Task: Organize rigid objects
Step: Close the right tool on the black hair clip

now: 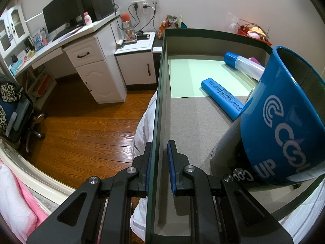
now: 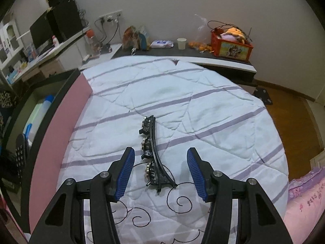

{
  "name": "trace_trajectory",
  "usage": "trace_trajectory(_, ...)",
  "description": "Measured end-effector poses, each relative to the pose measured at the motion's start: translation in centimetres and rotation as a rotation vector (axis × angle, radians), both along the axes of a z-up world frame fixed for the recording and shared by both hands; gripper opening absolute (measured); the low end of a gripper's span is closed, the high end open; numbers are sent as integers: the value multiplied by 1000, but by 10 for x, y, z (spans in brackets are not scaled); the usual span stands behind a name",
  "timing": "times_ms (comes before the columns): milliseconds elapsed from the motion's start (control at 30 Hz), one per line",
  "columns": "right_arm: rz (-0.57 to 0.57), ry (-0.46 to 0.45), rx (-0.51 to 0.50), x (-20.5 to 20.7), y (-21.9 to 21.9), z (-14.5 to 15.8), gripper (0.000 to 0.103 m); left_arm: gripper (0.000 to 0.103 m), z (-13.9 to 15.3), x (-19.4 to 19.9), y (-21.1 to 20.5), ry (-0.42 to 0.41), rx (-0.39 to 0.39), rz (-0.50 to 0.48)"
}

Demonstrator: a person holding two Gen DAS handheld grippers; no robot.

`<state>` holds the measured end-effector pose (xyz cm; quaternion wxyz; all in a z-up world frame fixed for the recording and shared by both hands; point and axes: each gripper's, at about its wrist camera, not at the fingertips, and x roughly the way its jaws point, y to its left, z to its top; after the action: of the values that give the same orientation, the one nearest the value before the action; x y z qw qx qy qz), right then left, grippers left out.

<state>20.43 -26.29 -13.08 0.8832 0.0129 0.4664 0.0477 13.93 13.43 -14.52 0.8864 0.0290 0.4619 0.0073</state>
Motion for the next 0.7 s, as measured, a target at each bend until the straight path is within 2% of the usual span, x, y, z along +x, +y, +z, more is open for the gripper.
trace_trajectory(200,48,26,1,10,9,-11,55,12,0,0,0,1,0,0)
trace_trajectory(267,62,30,-30,12,14,-14,55,12,0,0,0,1,1,0)
trace_trajectory(300,66,29,-44,12,16,-15,52,12,0,0,0,0,1,0)
trace_trajectory(367,77,26,-70,11,20,-13,37,12,0,0,0,0,0,0)
trace_trajectory(400,81,26,-75,11,21,-13,22,12,0,0,0,0,0,0)
trace_trajectory(433,95,32,-85,10,23,-11,19,12,0,0,0,0,1,0)
trace_trajectory(533,103,31,-117,9,27,-9,19,12,0,0,0,0,0,0)
trace_trajectory(700,102,1,-17,4,28,5,19,12,0,0,0,1,1,0)
